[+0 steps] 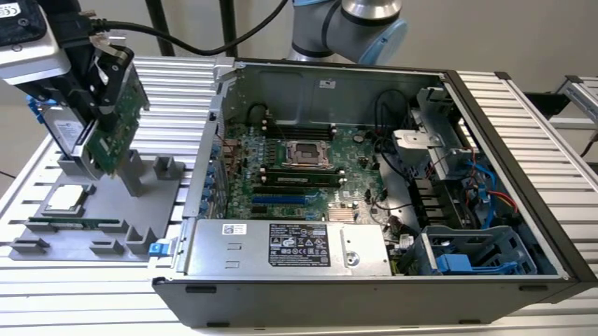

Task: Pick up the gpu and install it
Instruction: 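Pick up the gpu and move the gpu toward the slot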

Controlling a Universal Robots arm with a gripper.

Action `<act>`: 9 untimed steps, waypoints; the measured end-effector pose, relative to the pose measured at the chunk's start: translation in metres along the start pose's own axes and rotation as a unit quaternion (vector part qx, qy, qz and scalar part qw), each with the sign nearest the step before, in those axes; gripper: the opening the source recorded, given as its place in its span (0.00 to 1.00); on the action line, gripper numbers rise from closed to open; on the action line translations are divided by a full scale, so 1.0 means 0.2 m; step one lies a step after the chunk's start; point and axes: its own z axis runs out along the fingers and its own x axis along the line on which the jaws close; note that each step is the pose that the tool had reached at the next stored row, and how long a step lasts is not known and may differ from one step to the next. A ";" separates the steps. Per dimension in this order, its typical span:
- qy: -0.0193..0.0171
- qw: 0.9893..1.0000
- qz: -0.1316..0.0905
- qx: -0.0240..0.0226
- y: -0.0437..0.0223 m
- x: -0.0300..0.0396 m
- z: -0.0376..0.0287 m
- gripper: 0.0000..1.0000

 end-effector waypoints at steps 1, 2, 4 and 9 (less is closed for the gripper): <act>0.000 1.000 0.000 0.000 0.000 0.000 -0.002 0.00; 0.000 1.000 0.000 0.000 0.000 0.000 -0.005 0.00; 0.000 1.000 0.000 0.000 0.001 0.000 -0.009 0.00; 0.000 1.000 0.000 0.000 0.002 -0.001 -0.023 0.00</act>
